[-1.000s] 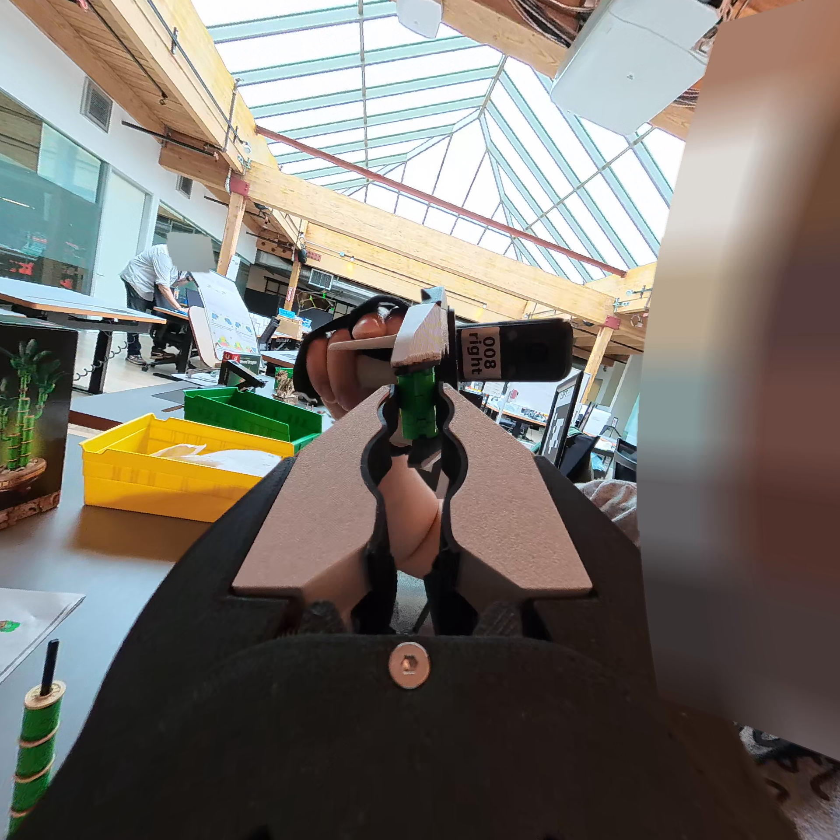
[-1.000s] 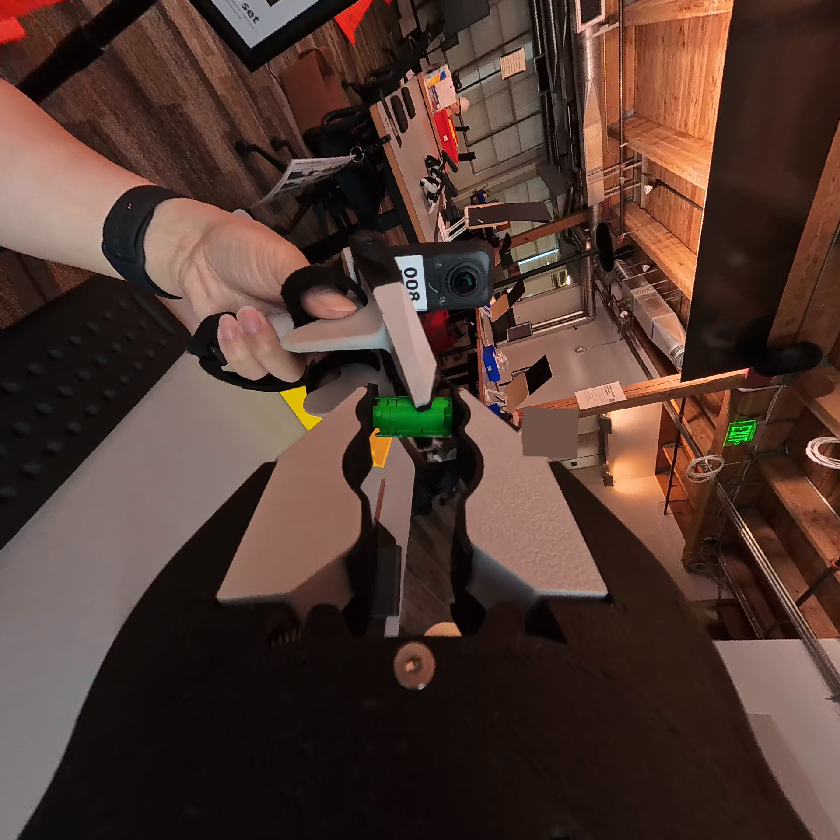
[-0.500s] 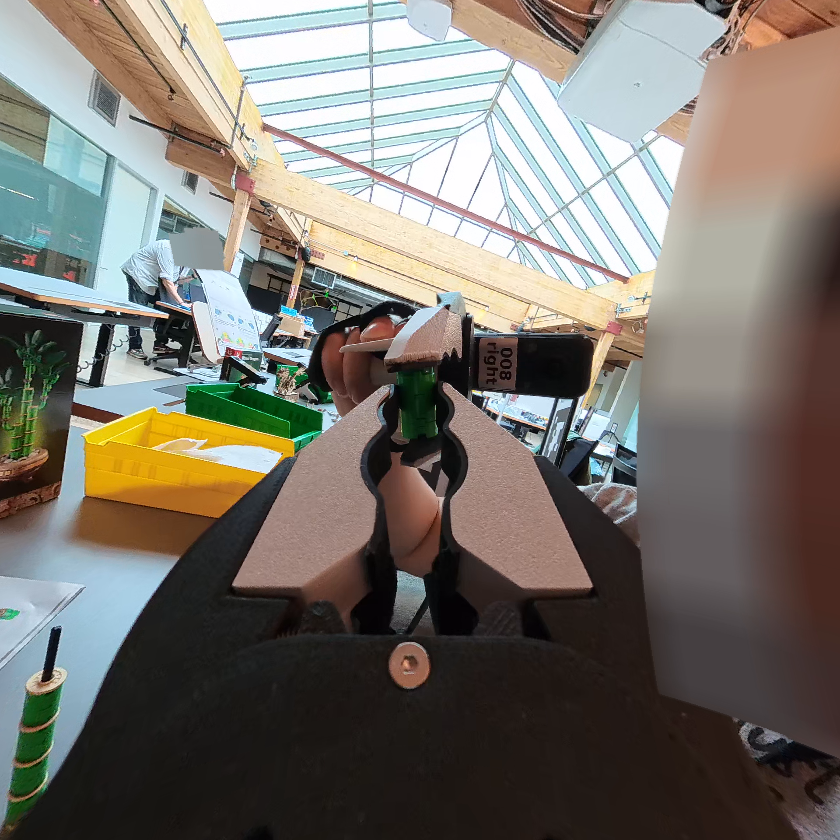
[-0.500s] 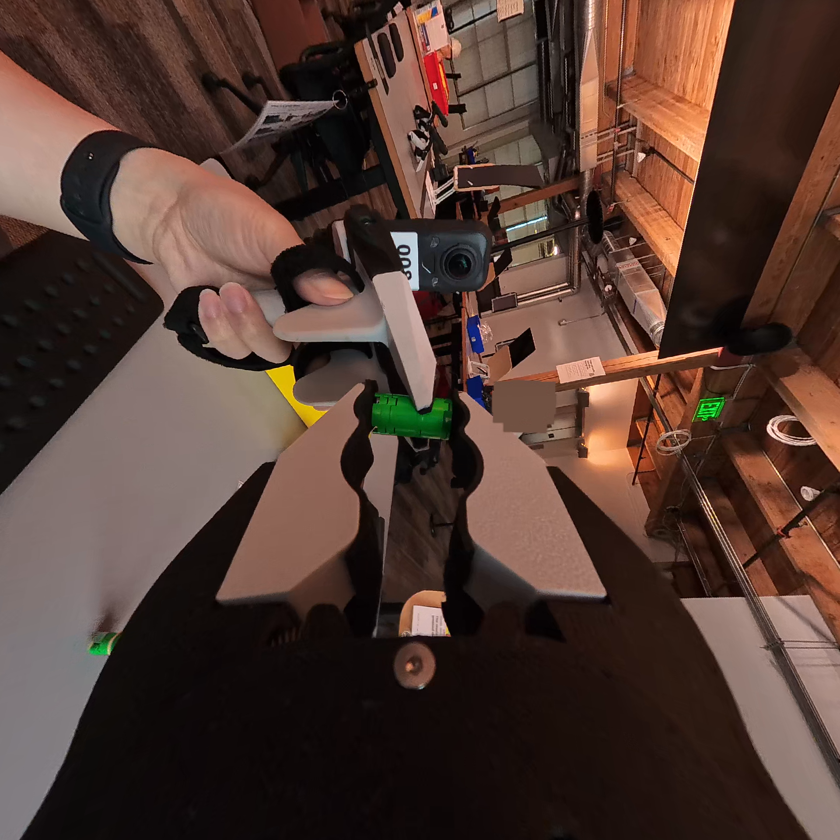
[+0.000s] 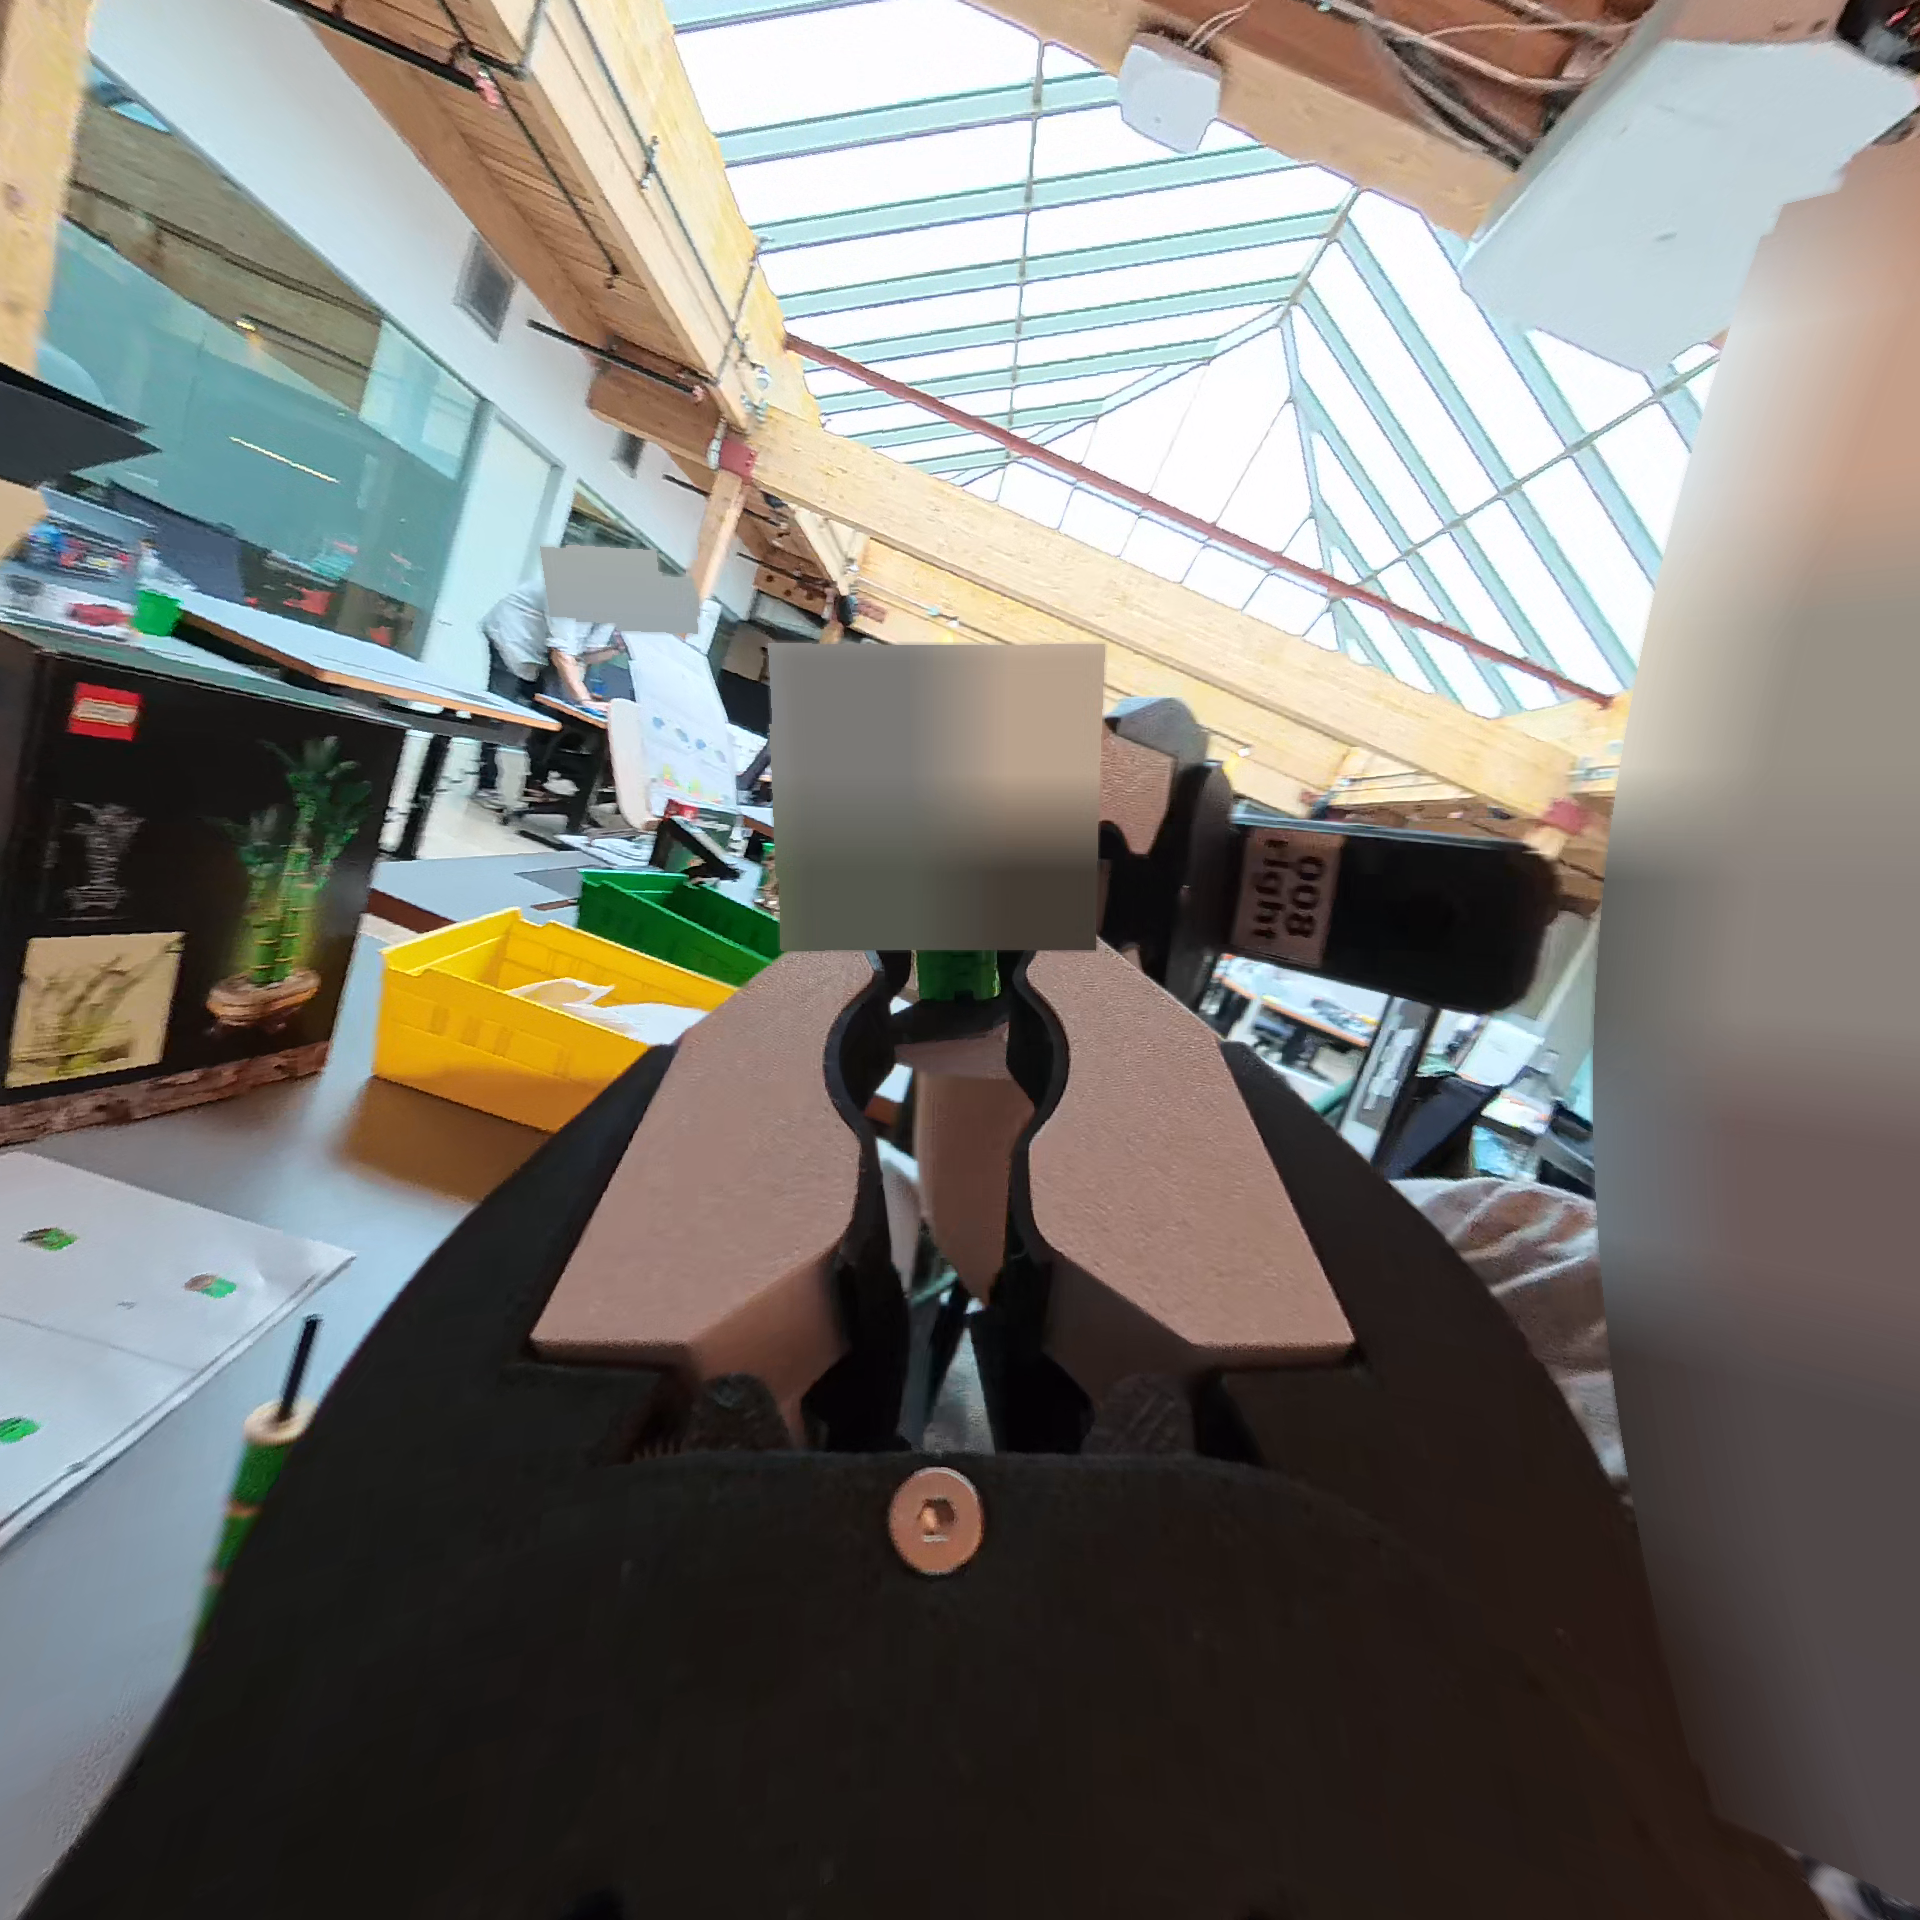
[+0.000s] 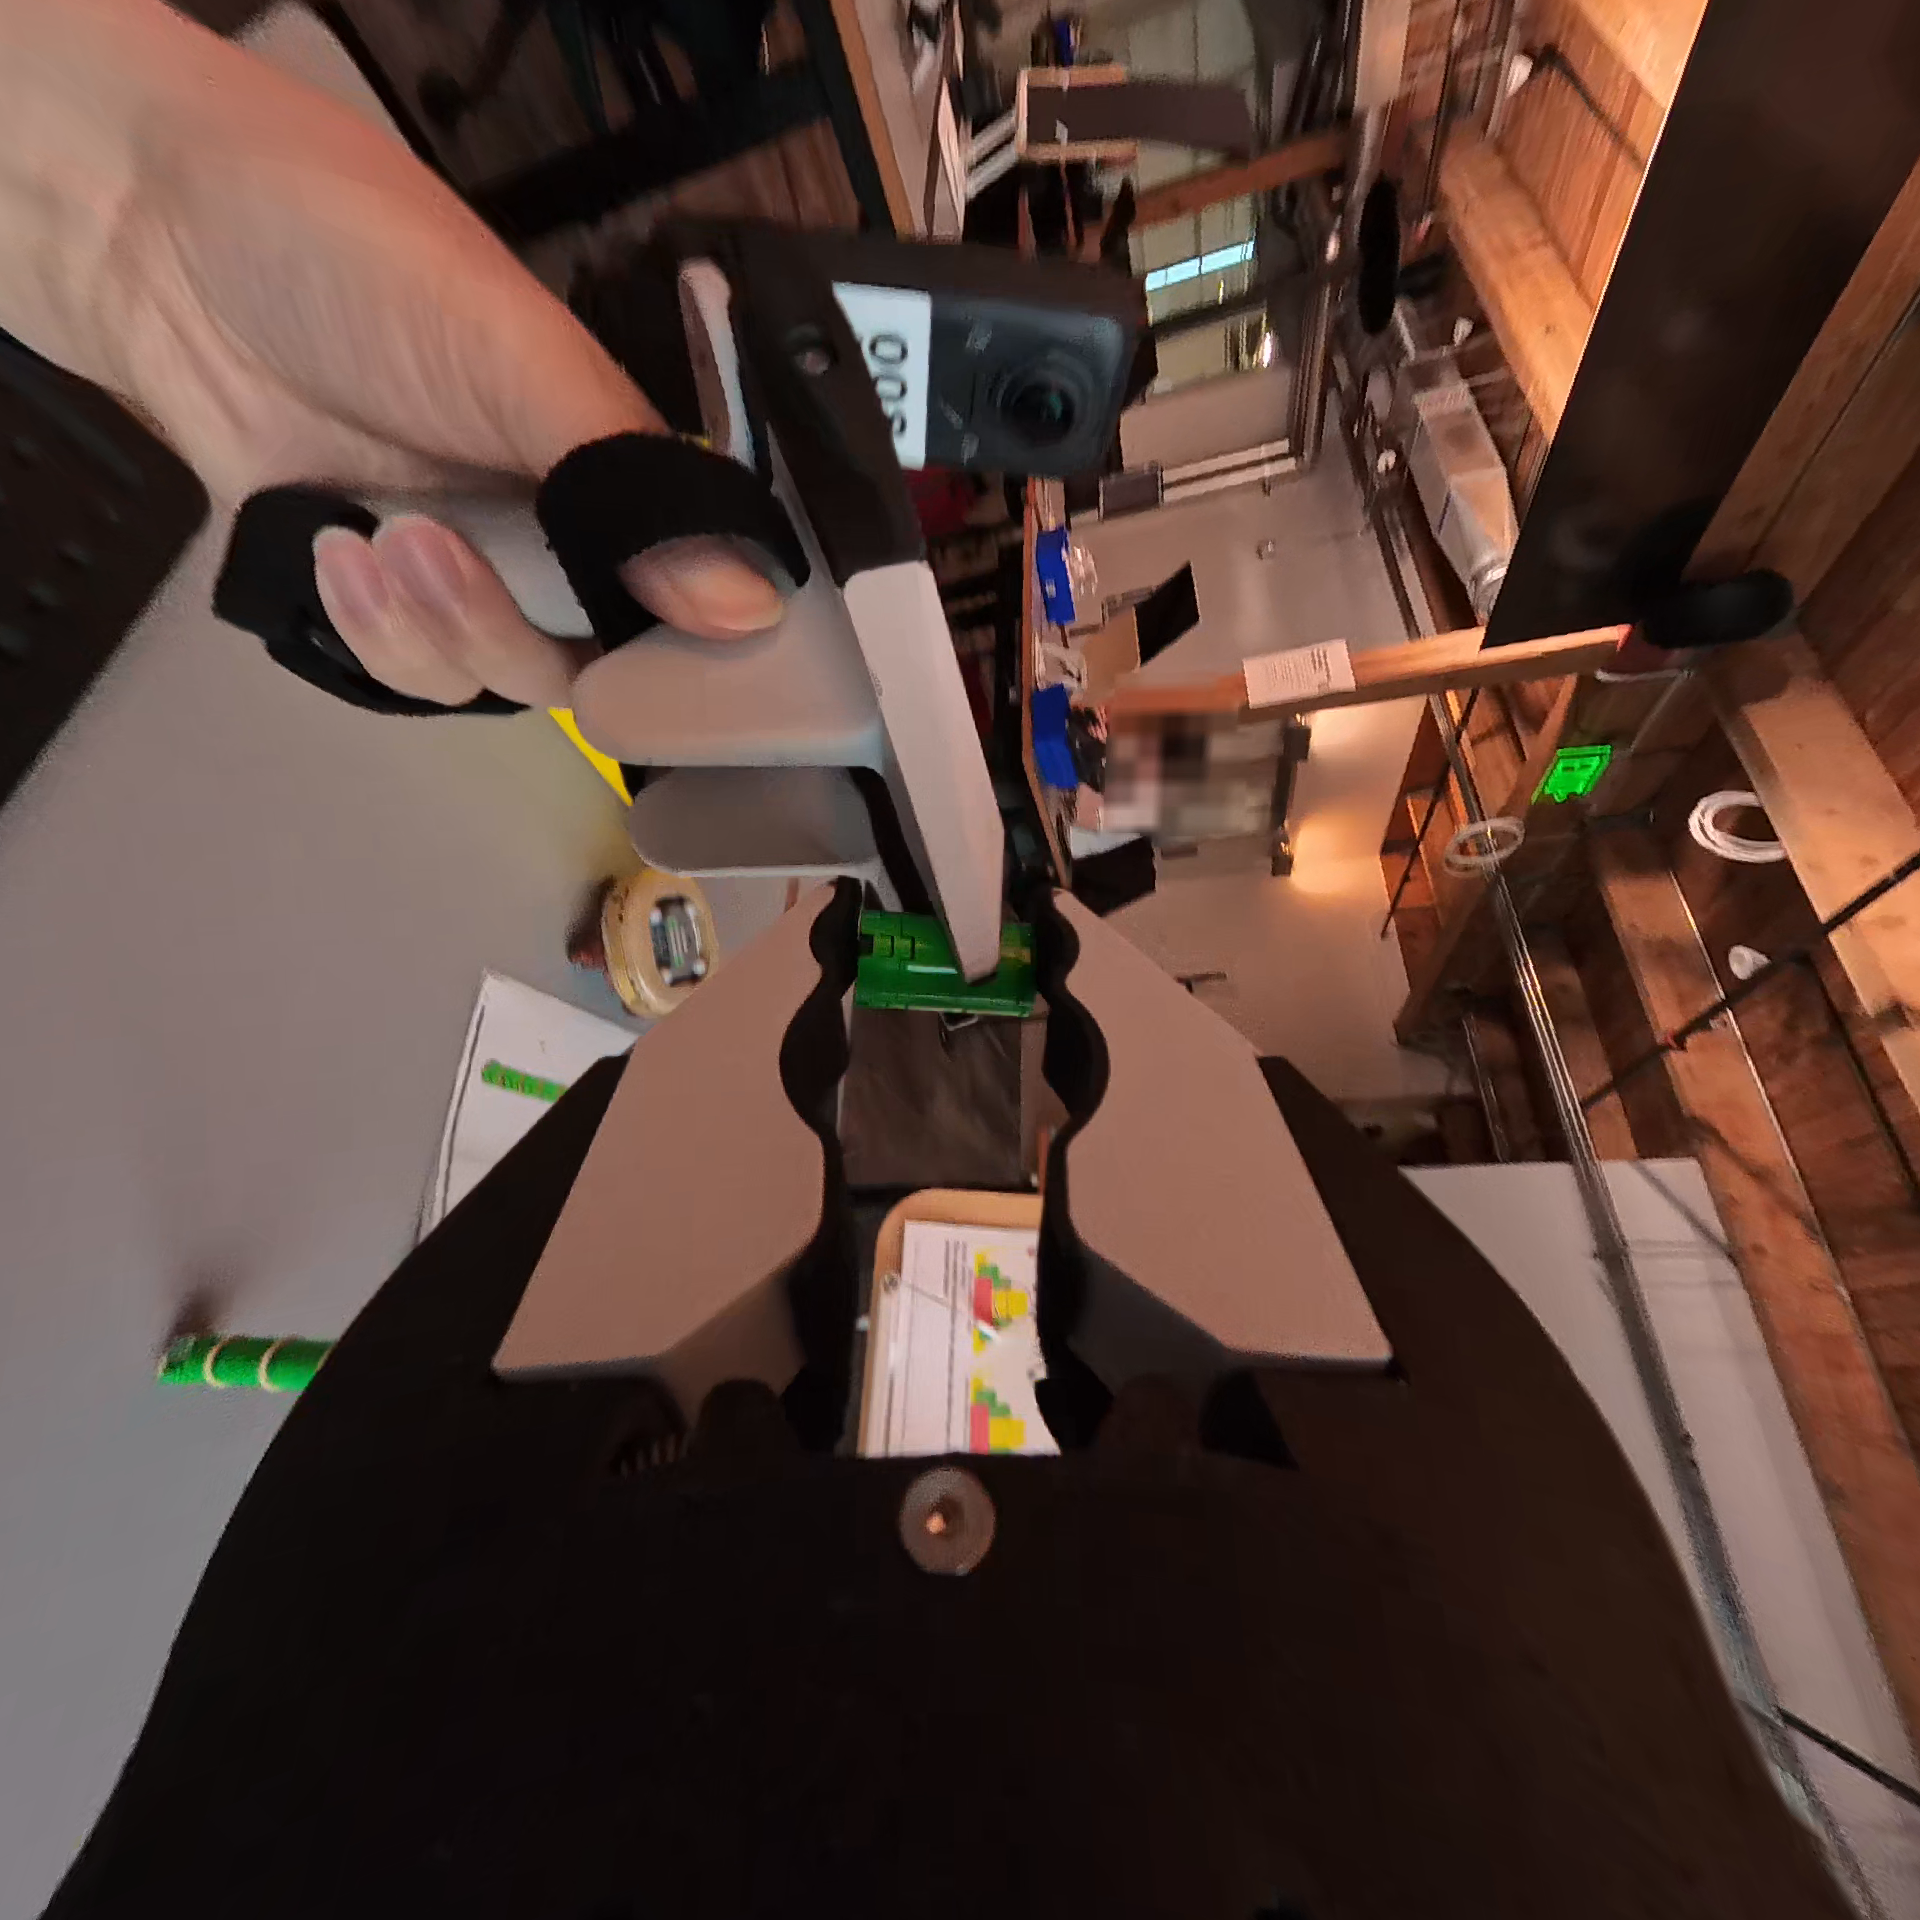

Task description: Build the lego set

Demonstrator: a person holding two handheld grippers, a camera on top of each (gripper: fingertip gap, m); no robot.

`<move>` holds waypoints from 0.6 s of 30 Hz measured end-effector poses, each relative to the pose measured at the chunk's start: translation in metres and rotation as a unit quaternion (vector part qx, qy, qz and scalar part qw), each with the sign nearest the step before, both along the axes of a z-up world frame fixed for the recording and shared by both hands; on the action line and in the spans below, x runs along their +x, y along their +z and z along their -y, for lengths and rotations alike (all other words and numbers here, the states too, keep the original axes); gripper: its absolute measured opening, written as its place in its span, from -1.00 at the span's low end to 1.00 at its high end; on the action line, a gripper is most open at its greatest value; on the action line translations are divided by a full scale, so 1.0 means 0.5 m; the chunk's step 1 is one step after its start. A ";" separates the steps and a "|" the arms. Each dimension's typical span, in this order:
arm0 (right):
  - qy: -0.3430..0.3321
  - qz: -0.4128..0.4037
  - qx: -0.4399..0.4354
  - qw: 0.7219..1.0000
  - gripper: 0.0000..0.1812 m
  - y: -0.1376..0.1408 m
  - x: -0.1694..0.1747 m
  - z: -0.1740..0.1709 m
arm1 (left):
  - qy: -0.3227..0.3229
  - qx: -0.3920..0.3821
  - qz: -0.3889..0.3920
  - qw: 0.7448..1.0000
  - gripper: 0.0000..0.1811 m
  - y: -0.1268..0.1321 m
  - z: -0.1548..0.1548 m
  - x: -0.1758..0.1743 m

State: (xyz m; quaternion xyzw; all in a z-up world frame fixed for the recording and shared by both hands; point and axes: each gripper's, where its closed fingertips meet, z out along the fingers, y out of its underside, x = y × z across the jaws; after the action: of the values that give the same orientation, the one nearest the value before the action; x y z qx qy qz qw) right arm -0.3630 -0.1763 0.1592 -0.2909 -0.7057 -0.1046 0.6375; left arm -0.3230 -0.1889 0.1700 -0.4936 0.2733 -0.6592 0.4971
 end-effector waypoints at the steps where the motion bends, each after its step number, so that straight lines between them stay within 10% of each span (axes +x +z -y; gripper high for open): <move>1: -0.016 0.008 0.008 1.000 -0.65 -0.003 0.001 -0.006 | 0.016 0.005 -0.010 1.000 -0.85 -0.003 -0.005 0.000; 12: -0.088 0.019 0.061 0.994 -0.66 -0.013 0.000 -0.042 | 0.170 0.075 -0.114 0.976 -0.85 -0.019 -0.033 -0.004; 18: -0.043 -0.025 0.058 0.997 -0.67 0.006 0.001 -0.024 | 0.128 0.075 -0.095 0.984 -0.72 -0.004 -0.011 -0.014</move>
State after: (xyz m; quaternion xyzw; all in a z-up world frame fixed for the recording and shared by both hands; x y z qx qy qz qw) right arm -0.3626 -0.1645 0.1623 -0.2856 -0.6692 -0.1655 0.6657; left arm -0.3302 -0.1833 0.1682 -0.5460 0.3025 -0.5183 0.5846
